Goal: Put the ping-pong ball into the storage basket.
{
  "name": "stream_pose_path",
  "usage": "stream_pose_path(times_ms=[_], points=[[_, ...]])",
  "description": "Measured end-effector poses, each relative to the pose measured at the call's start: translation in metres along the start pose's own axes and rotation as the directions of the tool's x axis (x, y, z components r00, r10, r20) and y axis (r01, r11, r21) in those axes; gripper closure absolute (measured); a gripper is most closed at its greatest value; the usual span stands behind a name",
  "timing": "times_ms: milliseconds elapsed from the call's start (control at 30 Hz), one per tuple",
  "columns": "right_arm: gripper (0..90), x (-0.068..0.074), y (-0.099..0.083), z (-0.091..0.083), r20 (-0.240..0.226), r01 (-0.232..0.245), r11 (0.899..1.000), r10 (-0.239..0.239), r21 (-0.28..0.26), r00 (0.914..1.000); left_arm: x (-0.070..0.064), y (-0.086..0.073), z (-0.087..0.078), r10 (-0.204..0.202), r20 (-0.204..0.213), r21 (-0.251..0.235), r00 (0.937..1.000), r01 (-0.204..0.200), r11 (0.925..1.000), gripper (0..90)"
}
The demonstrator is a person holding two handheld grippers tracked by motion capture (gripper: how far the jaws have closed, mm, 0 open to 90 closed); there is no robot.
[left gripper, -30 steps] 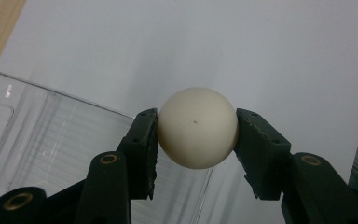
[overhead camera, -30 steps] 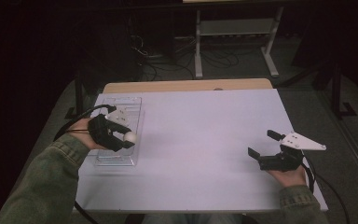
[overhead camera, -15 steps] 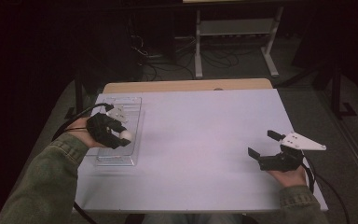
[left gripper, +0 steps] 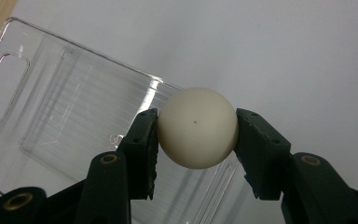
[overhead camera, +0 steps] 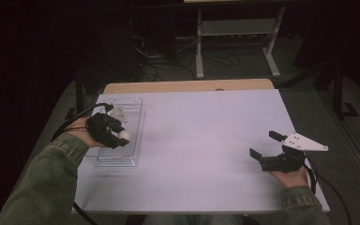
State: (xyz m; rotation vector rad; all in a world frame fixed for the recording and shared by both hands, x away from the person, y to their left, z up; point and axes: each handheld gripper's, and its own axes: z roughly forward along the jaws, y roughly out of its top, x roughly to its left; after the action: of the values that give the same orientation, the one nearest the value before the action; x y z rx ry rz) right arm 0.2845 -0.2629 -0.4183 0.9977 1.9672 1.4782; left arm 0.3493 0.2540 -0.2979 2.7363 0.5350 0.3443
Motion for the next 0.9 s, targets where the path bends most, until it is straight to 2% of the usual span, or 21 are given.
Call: stream_pose_path(times_ms=[167,333,700,900], points=[[0.0,0.000,0.000,0.000,0.000,0.001,1.000,-0.001,0.002,1.0000,0.000,-0.001,0.003,-0.001,0.004,0.001,1.0000,0.001,1.0000,50.8],[0.0,0.000,0.000,0.000,0.000,0.000,1.000,0.000,0.004,1.0000,-0.001,-0.003,0.011,0.008,0.009,0.023,0.9999,-0.009,0.9997,50.8],[0.0,-0.001,0.000,0.000,0.002,-0.002,1.000,0.002,0.003,1.0000,0.004,-0.011,0.024,-0.027,0.030,0.026,0.9992,0.026,0.9993,50.8],[0.0,-0.001,-0.001,0.000,0.001,-0.003,1.000,0.003,0.005,1.0000,0.006,-0.014,0.030,-0.028,0.047,0.049,0.9985,0.026,0.9984,50.8]])
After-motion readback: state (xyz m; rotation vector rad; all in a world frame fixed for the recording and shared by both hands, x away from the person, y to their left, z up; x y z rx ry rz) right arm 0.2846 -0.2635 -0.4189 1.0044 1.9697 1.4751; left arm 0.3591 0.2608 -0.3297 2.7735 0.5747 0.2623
